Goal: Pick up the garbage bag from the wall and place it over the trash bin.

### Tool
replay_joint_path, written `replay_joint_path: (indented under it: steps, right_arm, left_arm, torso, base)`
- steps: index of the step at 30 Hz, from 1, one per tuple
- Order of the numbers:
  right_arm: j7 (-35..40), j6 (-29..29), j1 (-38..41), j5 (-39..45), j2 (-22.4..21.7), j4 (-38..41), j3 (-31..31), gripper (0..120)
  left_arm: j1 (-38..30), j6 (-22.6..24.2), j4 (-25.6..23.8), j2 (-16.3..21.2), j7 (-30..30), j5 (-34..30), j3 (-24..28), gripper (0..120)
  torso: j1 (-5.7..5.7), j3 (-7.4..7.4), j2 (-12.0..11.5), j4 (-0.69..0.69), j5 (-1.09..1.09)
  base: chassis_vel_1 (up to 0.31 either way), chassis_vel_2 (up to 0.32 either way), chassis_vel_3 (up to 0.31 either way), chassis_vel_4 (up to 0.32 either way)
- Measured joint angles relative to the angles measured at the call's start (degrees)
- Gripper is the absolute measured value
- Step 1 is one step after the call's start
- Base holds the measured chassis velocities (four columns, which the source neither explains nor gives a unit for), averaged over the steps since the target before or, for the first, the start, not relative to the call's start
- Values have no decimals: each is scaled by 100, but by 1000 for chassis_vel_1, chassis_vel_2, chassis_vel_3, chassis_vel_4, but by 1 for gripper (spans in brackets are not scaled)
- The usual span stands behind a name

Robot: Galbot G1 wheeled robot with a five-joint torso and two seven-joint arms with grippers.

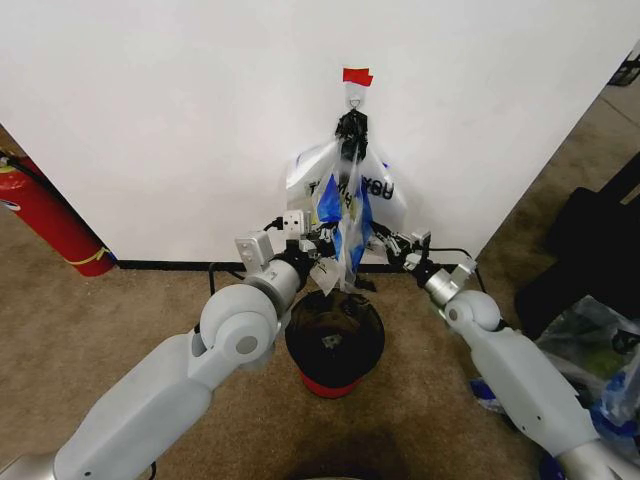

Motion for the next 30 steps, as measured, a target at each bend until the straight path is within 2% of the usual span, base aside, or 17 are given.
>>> replay_joint_path:
  steps: [6,9,16,20,22,26,28,30]
  right_arm:
    - [-26,26,-377,90,-95,121,177,0]
    - [-185,26,-460,293,-122,122,213,5]
    - [-171,-3,-549,412,-114,231,323,29]
    - [-126,-63,-288,543,15,-34,167,45]
    - [-134,-75,-233,574,49,-89,138,48]
    - [-510,-229,4,759,209,-357,-1,66]
    - [-626,-265,52,792,238,-413,-40,66]
    - [-737,-291,96,823,265,-473,-76,61]
  left_arm:
    - [16,-3,0,10,0,-4,-22,0]
    - [15,-5,-3,32,0,-10,-22,0]
    - [-17,-7,-18,36,-2,-19,-14,0]
    - [-1,-8,-44,48,-5,-20,-23,0]
    - [3,-8,-53,49,-6,-21,-23,0]
    - [35,-9,-125,98,-13,-25,-41,0]
    - [50,-9,-145,121,-15,-28,-66,0]
    - [74,-9,-167,148,-15,-33,-101,0]
  torso:
    - [0,0,0,0,0]
    - [0,0,0,1,0]
    - [0,0,0,0,0]
    - [0,0,0,1,0]
    - [0,0,0,1,0]
    - [0,0,0,1,0]
    - [0,0,0,1,0]
    - [0,0,0,1,-1]
  base:
    - [0,0,0,0]
    - [0,0,0,0]
    - [0,0,0,0]
    - [0,0,0,0]
    - [0,0,0,0]
    - [0,0,0,0]
    - [0,0,0,0]
    - [0,0,0,0]
